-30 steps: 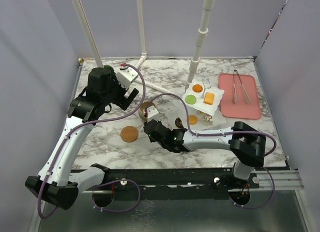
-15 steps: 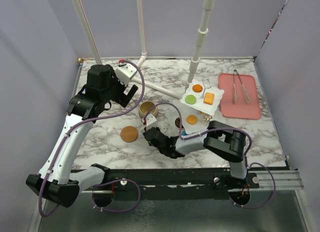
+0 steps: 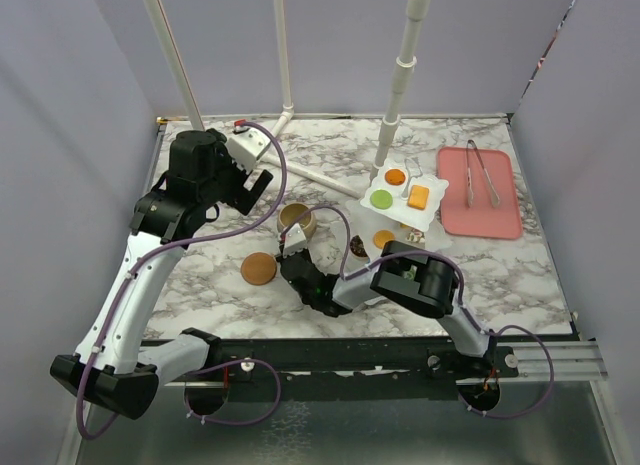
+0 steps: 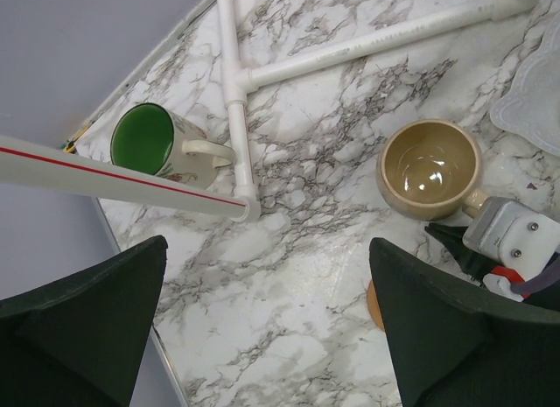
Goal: Serve the afternoon tea
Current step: Move the coaster to the center of the board.
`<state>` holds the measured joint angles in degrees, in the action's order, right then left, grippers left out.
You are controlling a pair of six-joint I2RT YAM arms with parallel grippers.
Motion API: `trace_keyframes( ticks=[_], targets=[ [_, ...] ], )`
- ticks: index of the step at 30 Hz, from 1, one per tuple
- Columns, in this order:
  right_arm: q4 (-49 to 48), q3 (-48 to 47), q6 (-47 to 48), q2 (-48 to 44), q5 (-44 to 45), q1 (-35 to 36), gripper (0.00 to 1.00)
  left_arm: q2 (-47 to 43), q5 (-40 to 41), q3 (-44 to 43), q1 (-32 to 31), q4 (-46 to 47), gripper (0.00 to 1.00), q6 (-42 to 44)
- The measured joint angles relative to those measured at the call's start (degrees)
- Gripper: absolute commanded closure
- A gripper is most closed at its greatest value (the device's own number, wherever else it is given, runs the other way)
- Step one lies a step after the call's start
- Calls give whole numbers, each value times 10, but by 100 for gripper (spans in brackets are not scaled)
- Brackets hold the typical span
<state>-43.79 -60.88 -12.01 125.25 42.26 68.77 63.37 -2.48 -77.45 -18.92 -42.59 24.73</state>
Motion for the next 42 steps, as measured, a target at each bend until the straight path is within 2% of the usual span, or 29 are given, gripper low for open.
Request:
trace_keyframes(
  ticks=[9, 28, 30, 34, 37, 42],
  targets=[
    [-19, -9, 4, 12, -11, -41, 99, 11, 0, 1, 17, -2, 1, 11],
    [-17, -37, 50, 23, -125, -112, 99, 72, -46, 30, 101, 6, 1, 60],
    [-14, -37, 50, 21, -136, -113, 97, 72, -55, 34, 105, 4, 1, 72],
    [3, -5, 44, -11, -149, -102, 84, 71, -88, 31, 124, -23, 1, 118],
    [28, 36, 40, -52, -154, -65, 77, 71, -124, 3, 166, -63, 1, 150],
    [48, 45, 42, -79, -186, 4, 67, 74, -183, -36, 266, -107, 1, 197]
  ],
)
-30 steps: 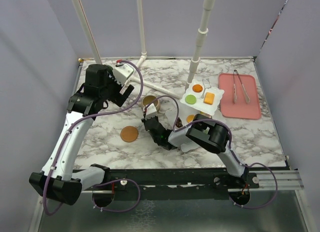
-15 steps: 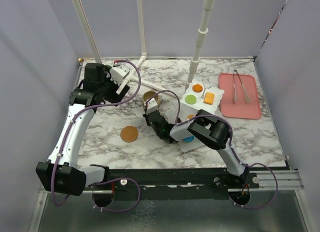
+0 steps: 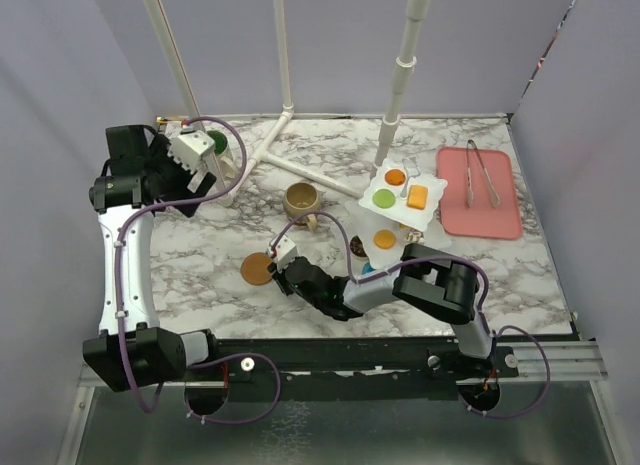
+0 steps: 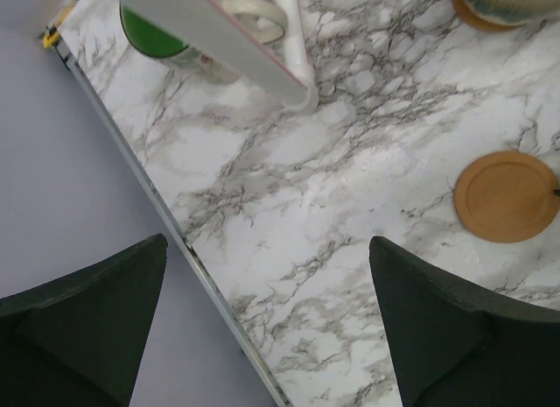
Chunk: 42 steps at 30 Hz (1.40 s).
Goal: Serve the afternoon tea
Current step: Move the coaster to the center of the board.
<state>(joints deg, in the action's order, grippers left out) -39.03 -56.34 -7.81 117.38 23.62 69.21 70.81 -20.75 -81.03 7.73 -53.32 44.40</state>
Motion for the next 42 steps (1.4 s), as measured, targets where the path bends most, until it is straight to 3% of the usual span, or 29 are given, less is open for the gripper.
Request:
trace_keyframes(
  ticks=[5, 11, 19, 30, 42],
  targets=[
    [16, -1, 4, -4, -21, 5, 61, 25, -49, 2, 109, -26, 1, 37],
    [45, -33, 5, -1, -24, 0, 60, 71, -58, 4, 162, -9, 1, 31],
    [85, -83, 6, 19, -18, 2, 62, 131, -50, -1, 166, 87, 3, -66],
    [108, -61, 8, 7, 15, 2, 67, 279, 23, -93, 133, 221, 5, -237],
    [138, -61, 25, -62, 41, 2, 55, 487, 74, -338, 78, 263, 6, -332]
  ],
)
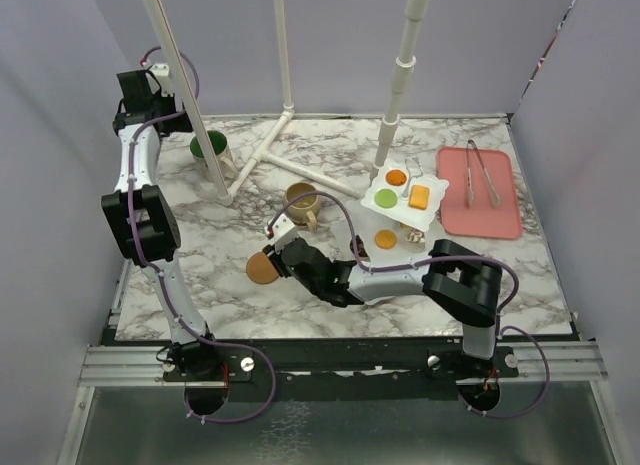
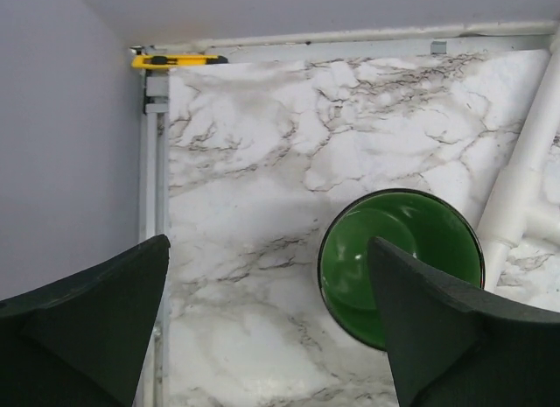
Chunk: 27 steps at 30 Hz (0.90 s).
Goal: Serve the afternoon tea
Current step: Move the coaster to the center of the board, then pick up the cup from the corner of the board.
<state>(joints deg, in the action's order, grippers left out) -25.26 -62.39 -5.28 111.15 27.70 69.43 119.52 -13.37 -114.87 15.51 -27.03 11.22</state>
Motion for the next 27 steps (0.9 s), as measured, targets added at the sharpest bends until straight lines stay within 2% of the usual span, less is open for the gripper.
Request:
trace_keyframes(
  ticks=[9, 12, 17, 21, 27],
  targets=[
    [-1, 0, 8, -67, 4, 0, 55, 105, -4, -30, -32, -12, 13, -43],
    [3, 0, 8, -67, 4, 0, 55, 116, -5, -30, -31, -17, 19, -47],
    [8, 0, 9, -67, 9, 0, 61, 120, -5, -30, -24, -17, 46, -53],
    [10, 0, 8, -67, 14, 0, 71, 134, -5, -43, -23, -15, 68, -63],
    [10, 1, 9, -68, 21, 0, 81, 144, -5, -47, -25, -15, 97, -73]
  ],
)
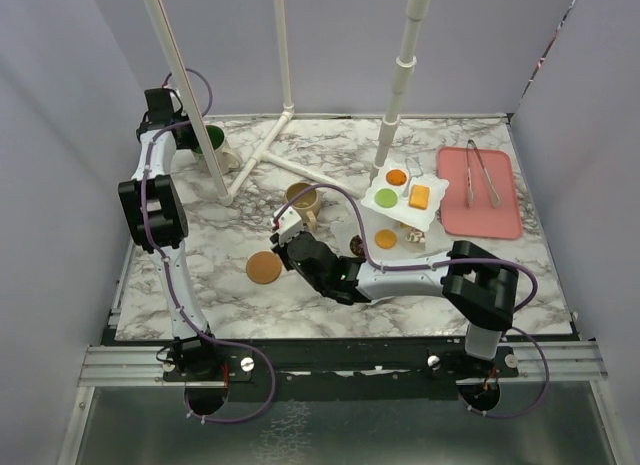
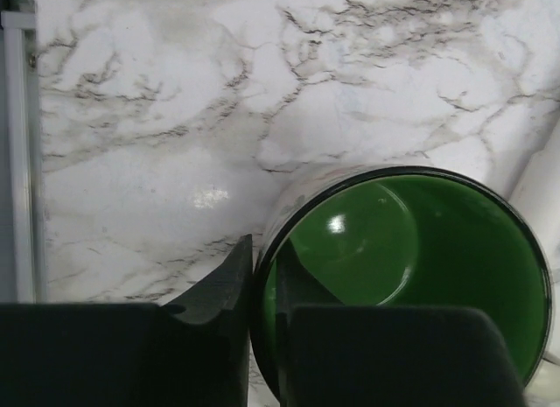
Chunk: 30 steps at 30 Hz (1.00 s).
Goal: Serve the afternoon tea
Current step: Pick up the cup from the corner of the board.
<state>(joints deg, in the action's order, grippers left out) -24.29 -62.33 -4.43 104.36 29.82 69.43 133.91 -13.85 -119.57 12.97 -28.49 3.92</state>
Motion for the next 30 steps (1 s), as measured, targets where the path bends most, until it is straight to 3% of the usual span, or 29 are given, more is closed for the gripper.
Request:
trace_keyframes(
  ticks=[10, 17, 24, 30],
  targets=[
    [0, 3, 0, -13, 8, -1, 87, -21, 15, 31, 12, 12, 100, 2],
    [0, 3, 0, -28, 7, -2, 89, -99, 29, 117, 84, -30, 100, 45],
    [1, 3, 5, -58, -38, -3, 57, -236, 21, 194, 147, -81, 100, 92],
    [47, -33, 15, -75, -153, -5, 41, -379, -35, 276, 154, -139, 100, 168]
  ],
)
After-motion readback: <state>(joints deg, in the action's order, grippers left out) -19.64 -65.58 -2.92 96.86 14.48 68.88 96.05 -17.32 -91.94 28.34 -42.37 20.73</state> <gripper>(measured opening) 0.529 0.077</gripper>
